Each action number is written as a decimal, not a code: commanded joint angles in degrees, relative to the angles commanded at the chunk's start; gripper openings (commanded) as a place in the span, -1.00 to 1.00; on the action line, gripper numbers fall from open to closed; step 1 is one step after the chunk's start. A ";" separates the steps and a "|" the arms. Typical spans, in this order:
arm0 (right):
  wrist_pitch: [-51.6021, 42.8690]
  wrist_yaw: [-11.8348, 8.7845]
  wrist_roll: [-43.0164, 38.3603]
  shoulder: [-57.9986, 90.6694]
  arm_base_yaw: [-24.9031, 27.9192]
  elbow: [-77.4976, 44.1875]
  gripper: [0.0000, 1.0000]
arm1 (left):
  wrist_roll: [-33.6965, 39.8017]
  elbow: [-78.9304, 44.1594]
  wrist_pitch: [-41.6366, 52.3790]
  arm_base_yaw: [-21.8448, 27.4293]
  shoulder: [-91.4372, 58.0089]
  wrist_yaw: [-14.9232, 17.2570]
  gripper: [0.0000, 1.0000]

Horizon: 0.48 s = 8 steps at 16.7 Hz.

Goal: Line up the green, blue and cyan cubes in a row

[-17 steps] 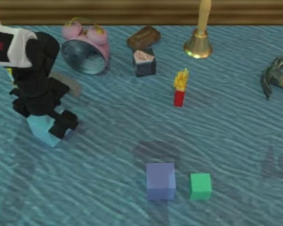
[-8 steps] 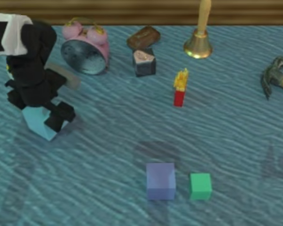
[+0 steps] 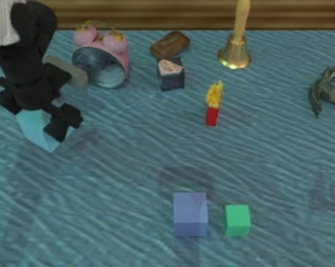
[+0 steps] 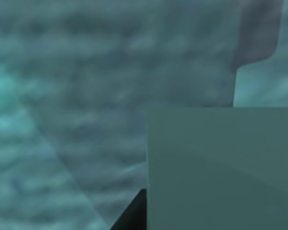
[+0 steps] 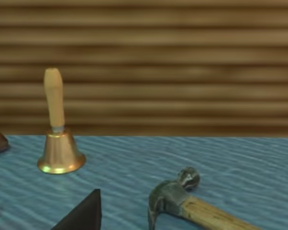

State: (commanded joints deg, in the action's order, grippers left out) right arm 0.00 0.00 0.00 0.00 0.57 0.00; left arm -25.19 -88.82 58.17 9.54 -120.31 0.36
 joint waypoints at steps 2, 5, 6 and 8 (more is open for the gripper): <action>0.00 0.00 0.00 0.00 0.00 0.00 1.00 | -0.89 0.61 -0.03 0.89 0.56 0.05 -1.00; 0.00 0.00 0.00 0.00 0.00 0.00 1.00 | -6.50 4.50 -0.22 6.57 3.87 0.23 -1.00; 0.00 0.00 0.00 0.00 0.00 0.00 1.00 | -9.13 6.36 -0.33 9.33 5.45 0.28 -1.00; 0.00 0.00 0.00 0.00 0.00 0.00 1.00 | -14.86 10.46 -0.63 15.49 9.02 0.34 -1.00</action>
State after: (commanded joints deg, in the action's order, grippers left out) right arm 0.00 0.00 0.00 0.00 0.57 0.00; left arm -40.05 -78.36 57.53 25.03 -111.29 0.70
